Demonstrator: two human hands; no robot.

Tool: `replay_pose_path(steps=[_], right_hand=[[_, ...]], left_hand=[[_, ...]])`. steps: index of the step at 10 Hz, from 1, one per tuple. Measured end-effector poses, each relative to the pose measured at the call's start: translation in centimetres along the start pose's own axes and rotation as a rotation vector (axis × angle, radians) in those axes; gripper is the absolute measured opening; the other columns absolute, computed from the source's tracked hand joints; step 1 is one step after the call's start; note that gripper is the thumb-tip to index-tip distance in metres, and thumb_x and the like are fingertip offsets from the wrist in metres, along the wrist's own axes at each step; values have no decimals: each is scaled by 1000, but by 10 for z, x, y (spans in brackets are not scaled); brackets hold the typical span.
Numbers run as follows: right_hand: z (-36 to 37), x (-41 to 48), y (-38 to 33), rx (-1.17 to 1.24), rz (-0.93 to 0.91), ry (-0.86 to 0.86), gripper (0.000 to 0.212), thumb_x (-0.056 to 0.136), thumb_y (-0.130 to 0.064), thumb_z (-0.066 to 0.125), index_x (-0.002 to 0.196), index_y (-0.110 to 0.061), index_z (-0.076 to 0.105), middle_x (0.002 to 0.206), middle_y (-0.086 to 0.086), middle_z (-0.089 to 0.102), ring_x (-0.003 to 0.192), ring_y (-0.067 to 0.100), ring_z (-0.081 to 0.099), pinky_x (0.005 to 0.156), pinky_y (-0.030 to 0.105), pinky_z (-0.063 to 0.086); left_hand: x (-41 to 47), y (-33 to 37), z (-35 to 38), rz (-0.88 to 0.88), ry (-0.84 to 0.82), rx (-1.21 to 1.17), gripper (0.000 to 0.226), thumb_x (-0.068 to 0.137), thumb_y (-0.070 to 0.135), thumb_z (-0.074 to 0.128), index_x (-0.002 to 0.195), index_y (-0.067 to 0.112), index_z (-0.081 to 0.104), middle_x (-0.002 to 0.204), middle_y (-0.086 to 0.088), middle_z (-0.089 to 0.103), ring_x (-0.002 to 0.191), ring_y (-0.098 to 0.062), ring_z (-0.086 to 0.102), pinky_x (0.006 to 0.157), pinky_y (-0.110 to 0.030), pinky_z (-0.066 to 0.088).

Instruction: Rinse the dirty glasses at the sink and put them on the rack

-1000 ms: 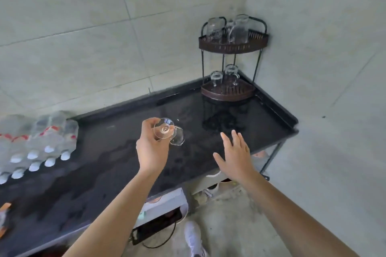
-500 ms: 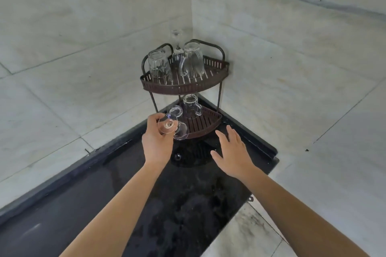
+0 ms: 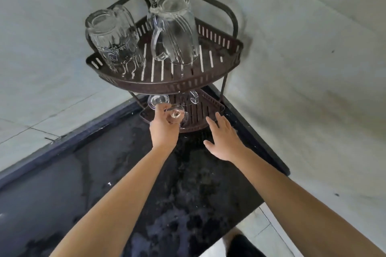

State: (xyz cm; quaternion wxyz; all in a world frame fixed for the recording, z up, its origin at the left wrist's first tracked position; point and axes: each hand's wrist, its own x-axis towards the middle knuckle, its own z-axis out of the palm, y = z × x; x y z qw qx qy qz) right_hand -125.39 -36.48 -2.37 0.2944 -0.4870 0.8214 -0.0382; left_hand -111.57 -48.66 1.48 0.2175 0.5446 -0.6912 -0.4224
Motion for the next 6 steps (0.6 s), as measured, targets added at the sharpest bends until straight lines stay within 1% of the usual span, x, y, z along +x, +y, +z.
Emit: replay_pose_path(steps=[1, 2, 3, 4, 5, 6], right_hand=[[2, 27, 15, -57, -52, -70, 87, 102, -43, 54, 163, -25, -4, 170, 8, -16, 157, 33, -10, 124, 52, 15], [7, 39, 28, -128, -73, -149, 85, 102, -43, 54, 164, -24, -3, 170, 8, -18, 156, 34, -13, 124, 53, 14], [14, 43, 37, -199, -105, -156, 88, 101, -43, 55, 163, -24, -4, 169, 9, -21, 156, 36, -11, 124, 54, 16], [17, 43, 38, -239, -112, -161, 92, 100, -43, 58, 163, -25, -7, 168, 9, -22, 156, 39, -9, 124, 54, 15], [9, 41, 32, -232, -83, -207, 94, 100, -42, 59, 163, -26, -9, 167, 8, -26, 156, 39, -10, 124, 55, 14], [-2, 33, 22, -149, -20, -213, 87, 102, -43, 56, 163, -25, -3, 168, 7, -24, 156, 36, -9, 123, 55, 17]], left_hand=[[25, -2, 26, -20, 6, 67, 35, 90, 23, 73, 117, 25, 51, 95, 15, 65, 76, 2, 60, 60, -14, 41], [41, -4, 42, -37, -11, 109, 45, 90, 22, 72, 129, 20, 49, 95, 16, 62, 86, -14, 64, 72, -29, 46], [50, -13, 51, -52, -25, 168, 49, 92, 26, 70, 135, 19, 47, 95, 11, 64, 89, -20, 64, 77, -33, 48], [49, -17, 51, -56, -50, 204, 48, 94, 28, 68, 135, 17, 48, 96, 7, 66, 91, -21, 65, 75, -31, 47], [46, -13, 39, -38, -140, 246, 55, 93, 21, 69, 142, 17, 41, 115, -1, 66, 102, -22, 63, 86, -35, 52], [28, -7, 14, 43, -238, 346, 74, 94, 27, 67, 155, 21, 25, 150, -3, 47, 131, -25, 51, 105, -40, 45]])
